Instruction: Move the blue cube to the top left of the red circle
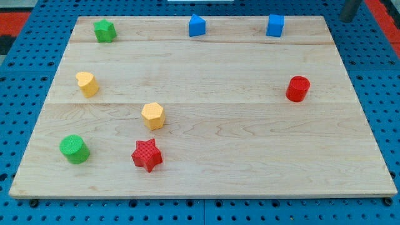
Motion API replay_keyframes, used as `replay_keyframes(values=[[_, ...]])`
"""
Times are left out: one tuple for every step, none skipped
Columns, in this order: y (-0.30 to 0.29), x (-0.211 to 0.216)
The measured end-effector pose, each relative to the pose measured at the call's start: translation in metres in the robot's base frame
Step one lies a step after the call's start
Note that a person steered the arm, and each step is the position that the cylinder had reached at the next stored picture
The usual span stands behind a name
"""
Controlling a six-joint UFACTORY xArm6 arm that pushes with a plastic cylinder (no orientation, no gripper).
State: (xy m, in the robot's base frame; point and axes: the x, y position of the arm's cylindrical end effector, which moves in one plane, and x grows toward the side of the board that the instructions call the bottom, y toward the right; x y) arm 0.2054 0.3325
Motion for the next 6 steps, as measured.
replay_keyframes(values=[[-0.023,-0.014],[-0.055,-0.014],[-0.143,-0.013],[-0.167,0.0],[-0.172,0.037],[-0.18,0.071]])
